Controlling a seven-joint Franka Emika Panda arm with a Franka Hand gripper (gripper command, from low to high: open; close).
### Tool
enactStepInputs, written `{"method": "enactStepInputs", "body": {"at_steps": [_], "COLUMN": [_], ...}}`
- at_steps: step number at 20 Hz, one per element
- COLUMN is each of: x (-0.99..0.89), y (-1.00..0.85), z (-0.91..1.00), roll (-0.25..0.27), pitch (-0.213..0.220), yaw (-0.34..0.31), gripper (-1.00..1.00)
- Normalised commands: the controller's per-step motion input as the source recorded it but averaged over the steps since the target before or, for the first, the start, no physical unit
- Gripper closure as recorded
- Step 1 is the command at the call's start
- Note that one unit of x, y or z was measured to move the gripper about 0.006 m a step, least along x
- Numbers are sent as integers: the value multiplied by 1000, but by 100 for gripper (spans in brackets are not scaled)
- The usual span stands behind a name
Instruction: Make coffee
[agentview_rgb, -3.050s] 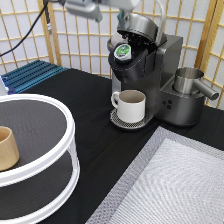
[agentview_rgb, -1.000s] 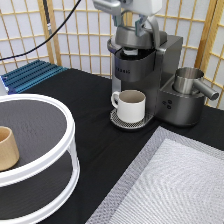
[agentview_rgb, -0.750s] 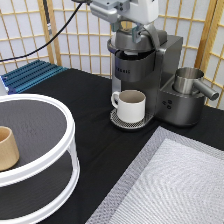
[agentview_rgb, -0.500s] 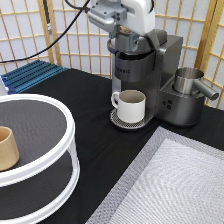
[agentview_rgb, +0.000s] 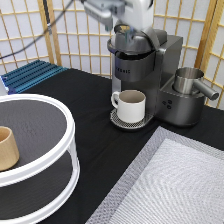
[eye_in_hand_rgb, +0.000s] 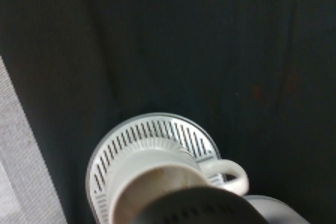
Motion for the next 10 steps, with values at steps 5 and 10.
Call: {"method": "enactStepInputs", "body": {"at_steps": [5, 10], "x": [-17, 98], "y": [755, 567], "z": [546, -33], "roll": [-94, -161], "pitch": [-7, 4], "yaw": [40, 62], "gripper": [-100, -100]}}
